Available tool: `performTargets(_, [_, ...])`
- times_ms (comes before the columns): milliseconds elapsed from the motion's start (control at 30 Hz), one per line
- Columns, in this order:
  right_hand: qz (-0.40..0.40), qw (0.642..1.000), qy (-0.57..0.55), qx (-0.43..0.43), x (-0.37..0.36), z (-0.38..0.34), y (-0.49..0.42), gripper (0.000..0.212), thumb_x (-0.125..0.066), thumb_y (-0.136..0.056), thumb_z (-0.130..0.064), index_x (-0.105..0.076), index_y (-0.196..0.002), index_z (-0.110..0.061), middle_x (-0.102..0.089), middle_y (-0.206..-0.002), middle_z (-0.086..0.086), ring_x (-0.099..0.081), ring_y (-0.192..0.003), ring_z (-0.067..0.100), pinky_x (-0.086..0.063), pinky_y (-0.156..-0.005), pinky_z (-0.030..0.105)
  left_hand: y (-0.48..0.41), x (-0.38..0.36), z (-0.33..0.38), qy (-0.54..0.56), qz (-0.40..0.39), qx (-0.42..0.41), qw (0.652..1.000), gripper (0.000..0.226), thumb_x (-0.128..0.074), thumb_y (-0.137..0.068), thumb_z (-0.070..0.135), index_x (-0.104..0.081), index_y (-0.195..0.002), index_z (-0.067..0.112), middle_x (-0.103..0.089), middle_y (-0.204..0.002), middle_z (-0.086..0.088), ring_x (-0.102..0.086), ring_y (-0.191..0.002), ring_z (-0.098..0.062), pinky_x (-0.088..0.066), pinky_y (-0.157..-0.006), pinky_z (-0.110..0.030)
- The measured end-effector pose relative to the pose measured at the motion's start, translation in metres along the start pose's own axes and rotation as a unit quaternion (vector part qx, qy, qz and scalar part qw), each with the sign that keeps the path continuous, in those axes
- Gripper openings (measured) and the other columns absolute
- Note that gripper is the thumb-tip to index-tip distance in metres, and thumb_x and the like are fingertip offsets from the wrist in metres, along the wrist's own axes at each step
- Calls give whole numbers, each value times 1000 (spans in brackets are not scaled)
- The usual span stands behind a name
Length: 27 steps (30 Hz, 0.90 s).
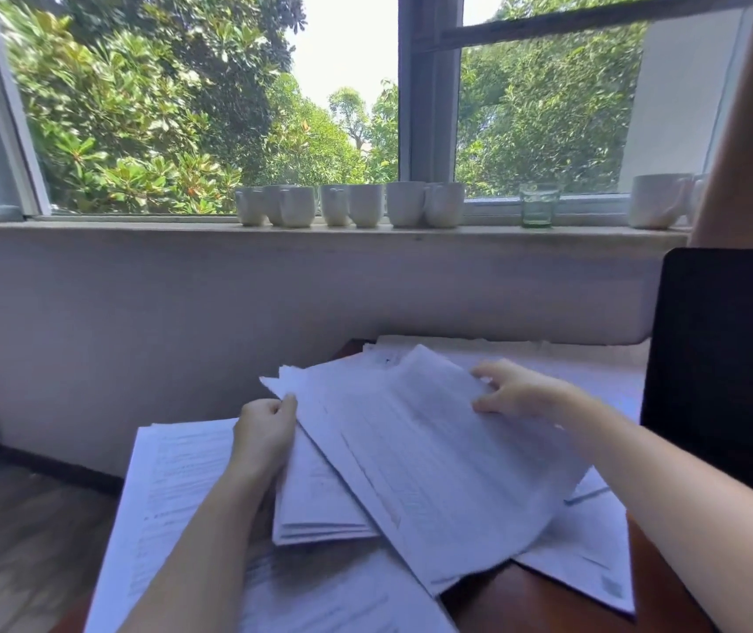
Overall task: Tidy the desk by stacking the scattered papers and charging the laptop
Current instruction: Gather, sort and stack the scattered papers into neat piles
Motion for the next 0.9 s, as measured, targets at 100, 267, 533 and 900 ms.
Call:
performTargets(100, [-1, 999, -16, 30, -16, -1, -3, 37, -57, -89, -5, -54, -126, -11, -61, -117, 4, -58, -96, 17, -45, -89, 27, -5, -3, -8, -32, -14, 17, 999, 42, -46, -94, 12, -27, -57, 17, -29, -59, -3, -29, -60, -19, -22, -59, -31])
performTargets(267, [6, 999, -13, 51, -24, 1, -11, 11, -56, -91, -10, -54, -86, -19, -54, -81, -6, -50, -72, 6, -41, -68, 24, -4, -4, -12, -39, -29, 45, 998, 39, -41, -86, 1, -23, -56, 18, -27, -55, 0, -25, -55, -18, -18, -54, -30])
performTargets(533, [10, 999, 29, 24, -34, 7, -24, 16, -55, -86, -15, -50, -71, -13, -51, -75, -3, -47, -77, 14, -38, -68, 31, -2, -6, -8, -29, -33, 65, 997, 38, -46, -94, 19, -31, -59, 14, -35, -62, -4, -33, -60, -21, -25, -58, -31])
performTargets(900, [73, 996, 29, -40, -43, -8, -7, 30, -45, -94, -17, -38, -65, -20, -50, -94, 4, -46, -86, 19, -30, -67, 23, 15, -8, 6, -33, -78, 44, 995, 36, -57, -68, 30, -61, -86, 0, -69, -88, -12, -65, -88, -32, -50, -74, -36])
Point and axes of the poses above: each hand's wrist, its own y-axis away from the middle knuckle, its own x-axis out of the back of the hand, z = x × y, the point moved 6 cm from there along -y, towards the middle knuckle
